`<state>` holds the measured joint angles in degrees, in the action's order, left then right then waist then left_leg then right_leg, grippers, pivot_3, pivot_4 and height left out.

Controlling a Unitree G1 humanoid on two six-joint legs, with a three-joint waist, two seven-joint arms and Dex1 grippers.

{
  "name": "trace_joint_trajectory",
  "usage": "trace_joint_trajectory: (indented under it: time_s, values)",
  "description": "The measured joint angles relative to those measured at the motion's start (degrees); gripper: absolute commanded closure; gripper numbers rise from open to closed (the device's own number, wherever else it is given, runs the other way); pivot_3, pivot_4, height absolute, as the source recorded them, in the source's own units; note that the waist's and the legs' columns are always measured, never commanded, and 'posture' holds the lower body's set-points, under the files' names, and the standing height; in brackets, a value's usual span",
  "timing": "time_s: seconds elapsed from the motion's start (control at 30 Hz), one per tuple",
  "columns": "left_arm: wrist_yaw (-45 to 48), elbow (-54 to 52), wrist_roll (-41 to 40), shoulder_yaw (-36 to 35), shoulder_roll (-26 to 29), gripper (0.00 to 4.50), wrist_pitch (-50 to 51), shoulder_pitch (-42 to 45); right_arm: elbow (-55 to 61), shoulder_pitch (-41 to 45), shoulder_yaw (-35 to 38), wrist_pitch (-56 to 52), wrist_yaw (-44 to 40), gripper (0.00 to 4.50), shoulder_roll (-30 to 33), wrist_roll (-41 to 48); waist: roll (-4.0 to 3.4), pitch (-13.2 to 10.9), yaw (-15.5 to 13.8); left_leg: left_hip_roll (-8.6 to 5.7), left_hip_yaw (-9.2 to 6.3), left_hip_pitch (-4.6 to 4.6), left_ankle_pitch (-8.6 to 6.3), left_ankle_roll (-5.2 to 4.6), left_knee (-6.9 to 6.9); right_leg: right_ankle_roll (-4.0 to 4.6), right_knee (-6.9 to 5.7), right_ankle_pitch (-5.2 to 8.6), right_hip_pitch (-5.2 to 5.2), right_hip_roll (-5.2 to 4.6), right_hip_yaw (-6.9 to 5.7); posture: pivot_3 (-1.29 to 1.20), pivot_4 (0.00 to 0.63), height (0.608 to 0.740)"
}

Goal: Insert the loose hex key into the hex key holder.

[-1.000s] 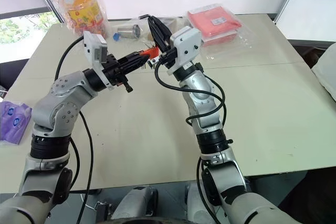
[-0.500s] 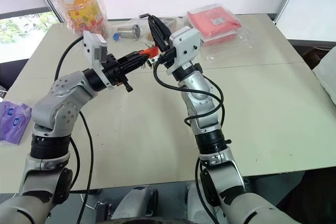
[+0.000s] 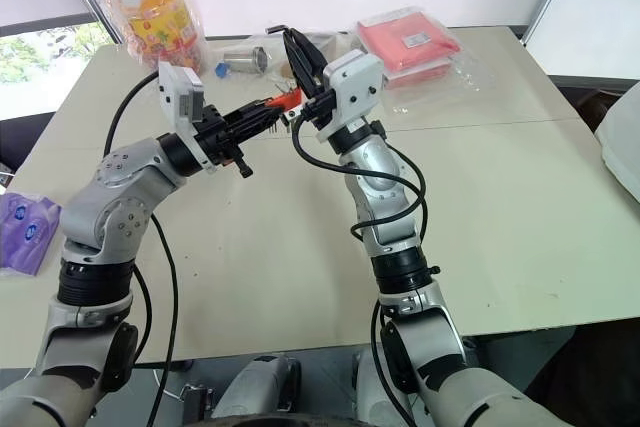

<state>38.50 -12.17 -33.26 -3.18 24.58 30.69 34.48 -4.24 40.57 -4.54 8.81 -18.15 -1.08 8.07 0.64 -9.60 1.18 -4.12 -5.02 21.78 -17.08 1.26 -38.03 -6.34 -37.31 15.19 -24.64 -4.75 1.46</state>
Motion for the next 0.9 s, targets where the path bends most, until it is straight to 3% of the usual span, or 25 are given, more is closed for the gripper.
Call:
trace_joint_trajectory:
  time_s: [0.9]
  values:
    - [-0.01, 0.04, 0.0, -0.08, -0.13, 4.5, 0.0, 0.0, 0.12, -0.14, -0.71, -0.05, -0.1, 4.45, -0.07, 0.03, 0.0, 0.0, 0.0, 0.0, 0.0, 0.0, 0.0, 0.0, 0.0, 0.0, 0.0, 0.0, 0.0, 0.0, 0.0, 0.0, 0.15, 0.74]
